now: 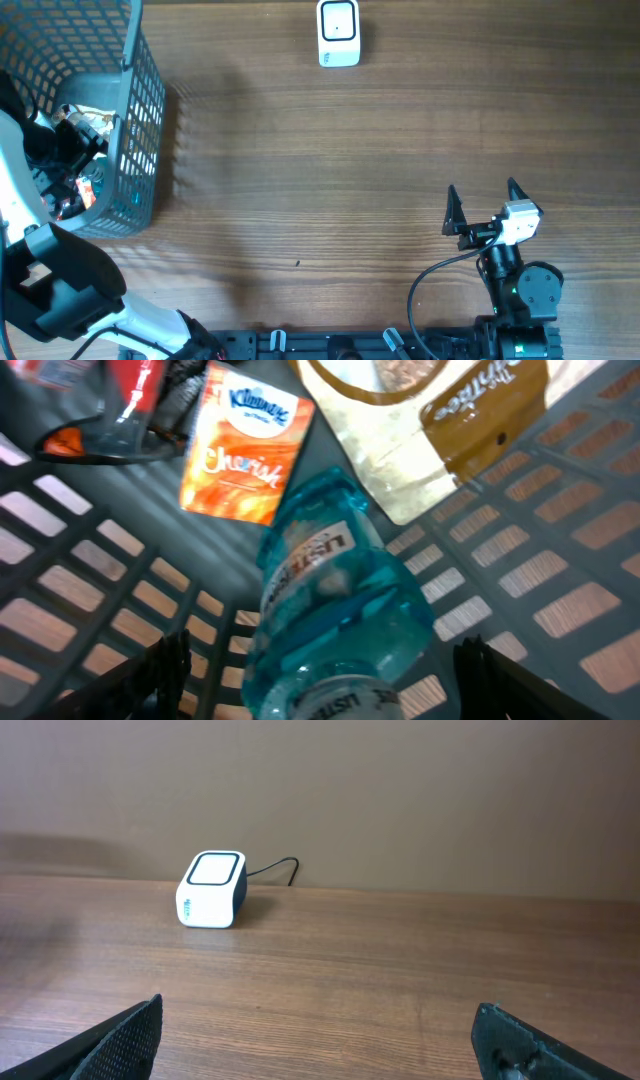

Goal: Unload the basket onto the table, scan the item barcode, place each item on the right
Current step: 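Reach the left gripper into the basket and grasp the blue mouthwash bottle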

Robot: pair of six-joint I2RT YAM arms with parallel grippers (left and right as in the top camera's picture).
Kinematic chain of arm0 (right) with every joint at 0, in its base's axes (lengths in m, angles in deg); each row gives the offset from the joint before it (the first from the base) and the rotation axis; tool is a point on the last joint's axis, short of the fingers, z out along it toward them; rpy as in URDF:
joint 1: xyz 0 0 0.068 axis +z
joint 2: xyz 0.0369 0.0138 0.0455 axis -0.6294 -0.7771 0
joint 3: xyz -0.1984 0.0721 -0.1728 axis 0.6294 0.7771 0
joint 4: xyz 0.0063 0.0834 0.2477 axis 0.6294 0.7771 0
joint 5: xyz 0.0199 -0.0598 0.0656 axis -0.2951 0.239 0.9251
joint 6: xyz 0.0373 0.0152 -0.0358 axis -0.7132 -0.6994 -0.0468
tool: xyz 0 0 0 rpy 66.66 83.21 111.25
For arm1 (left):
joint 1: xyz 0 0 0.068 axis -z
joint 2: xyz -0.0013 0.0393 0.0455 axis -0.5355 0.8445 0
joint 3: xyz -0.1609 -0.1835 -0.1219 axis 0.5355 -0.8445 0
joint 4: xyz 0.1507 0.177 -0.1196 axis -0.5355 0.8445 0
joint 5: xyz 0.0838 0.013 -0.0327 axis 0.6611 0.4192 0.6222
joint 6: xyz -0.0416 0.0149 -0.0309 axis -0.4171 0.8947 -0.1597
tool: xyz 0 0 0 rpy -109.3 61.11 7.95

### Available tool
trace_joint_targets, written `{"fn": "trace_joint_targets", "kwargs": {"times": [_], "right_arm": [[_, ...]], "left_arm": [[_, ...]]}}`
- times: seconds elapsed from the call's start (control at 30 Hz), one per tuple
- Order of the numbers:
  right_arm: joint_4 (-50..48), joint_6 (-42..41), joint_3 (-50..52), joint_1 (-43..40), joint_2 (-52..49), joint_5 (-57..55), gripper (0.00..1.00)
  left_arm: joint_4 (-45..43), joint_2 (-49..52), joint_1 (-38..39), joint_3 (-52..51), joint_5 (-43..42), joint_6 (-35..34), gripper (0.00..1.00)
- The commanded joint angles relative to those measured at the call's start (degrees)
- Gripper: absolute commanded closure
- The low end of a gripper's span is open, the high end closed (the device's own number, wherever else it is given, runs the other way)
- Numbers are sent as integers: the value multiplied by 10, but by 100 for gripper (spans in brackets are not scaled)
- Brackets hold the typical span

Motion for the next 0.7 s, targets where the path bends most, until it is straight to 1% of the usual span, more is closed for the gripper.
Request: {"fn": "trace_joint_targets", "kwargs": {"times": [0.0, 0.03, 0.07, 0.1, 0.17, 0.23, 0.3, 0.4, 0.43, 0.47, 0.53, 0.67], "right_arm": [[-2, -3, 0, -2, 3, -2, 0], [-2, -2, 0, -2, 3, -2, 0], [-2, -2, 0, -2, 3, -2, 0], [-2, -2, 0, -2, 3, -2, 0], [-2, -3, 0, -2, 3, -2, 0], [-2, -3, 0, -2, 3, -2, 0], [-2, -3, 0, -2, 3, -2, 0], [-2, -2, 0, -2, 3, -2, 0], [-2, -3, 0, -2, 3, -2, 0], [-2, -2, 0, -2, 3, -2, 0], [-2, -2, 0, -2, 3, -2, 0], [-2, -3, 0, -2, 3, -2, 0]], "left_arm": [[-2, 4, 7, -19, -20, 6, 18], [-8, 4, 13, -37, -20, 22, 17], [-16, 4, 17, -51, -21, 31, 14], [-29, 4, 20, -61, -20, 31, 12], [-48, 4, 21, -67, -20, 31, 14], [-57, 4, 21, -67, -20, 31, 24], [-57, 4, 21, -67, -9, 33, 27], [-57, 4, 21, -67, 2, 33, 41], [-57, 4, 21, -67, 2, 33, 44], [-58, 4, 21, -67, 2, 33, 51], [-58, 4, 21, -67, 1, 33, 52], [-58, 4, 21, -66, -8, 33, 65]]}}
